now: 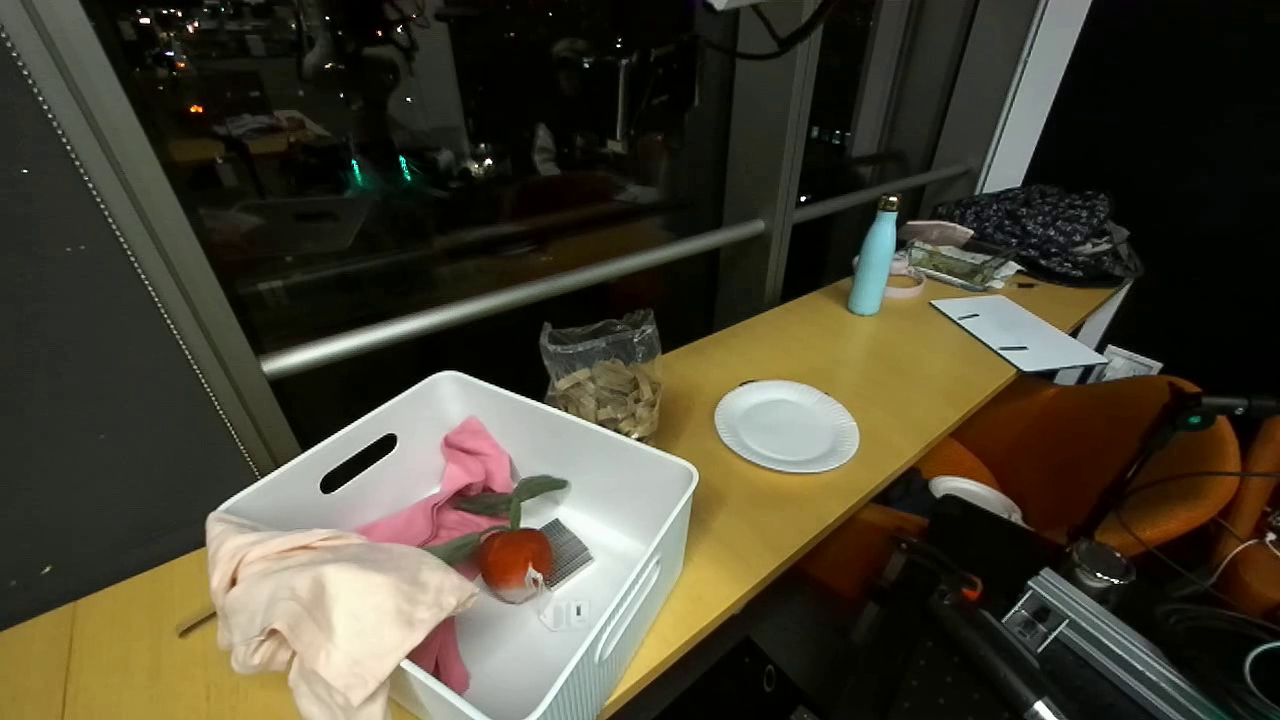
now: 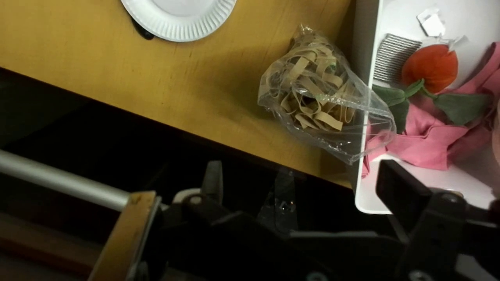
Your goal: Place some rubber bands from the plastic on the white plate.
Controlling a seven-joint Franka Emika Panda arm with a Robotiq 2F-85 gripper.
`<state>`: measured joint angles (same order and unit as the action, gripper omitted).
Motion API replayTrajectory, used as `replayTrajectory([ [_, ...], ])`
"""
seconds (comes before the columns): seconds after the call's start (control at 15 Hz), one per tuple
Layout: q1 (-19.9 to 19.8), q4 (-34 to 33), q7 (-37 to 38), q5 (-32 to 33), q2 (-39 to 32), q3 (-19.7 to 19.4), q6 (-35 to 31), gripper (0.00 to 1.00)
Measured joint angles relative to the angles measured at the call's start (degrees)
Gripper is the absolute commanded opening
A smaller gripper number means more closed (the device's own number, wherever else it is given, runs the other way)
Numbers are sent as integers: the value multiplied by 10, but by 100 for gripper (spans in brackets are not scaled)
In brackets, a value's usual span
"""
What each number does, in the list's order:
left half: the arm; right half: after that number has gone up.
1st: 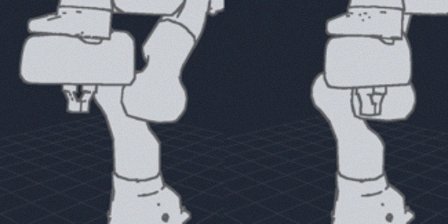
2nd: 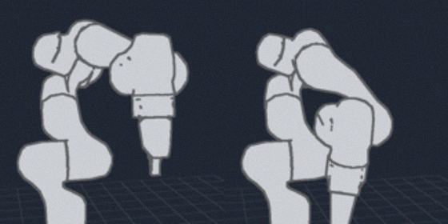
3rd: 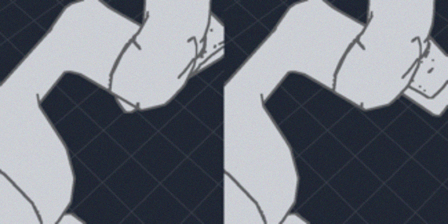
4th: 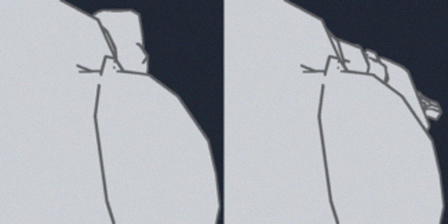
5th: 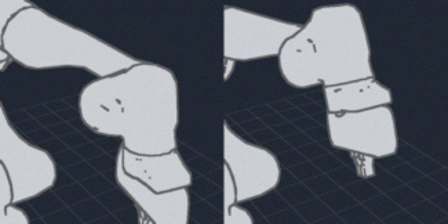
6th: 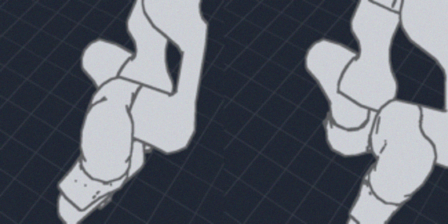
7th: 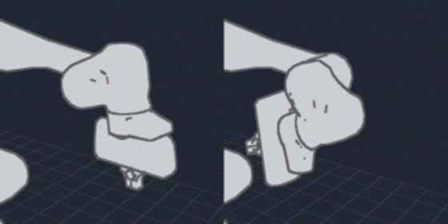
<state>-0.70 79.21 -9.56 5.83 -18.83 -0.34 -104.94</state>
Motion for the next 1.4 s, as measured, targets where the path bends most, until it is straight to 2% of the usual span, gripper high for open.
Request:
replayTrajectory([
  [0.4, 12, -6, -2, -18, -75, 22, -66, 100],
  [0.93, 19, -76, -2, -30, -178, 34, -91, 100],
  [1.0, 19, -76, -2, -34, -179, 34, -92, 76],
  [1.13, 16, -74, -5, -50, -180, 36, -92, 66],
  [1.4, 12, -66, -12, -76, -180, 39, -92, 34],
])
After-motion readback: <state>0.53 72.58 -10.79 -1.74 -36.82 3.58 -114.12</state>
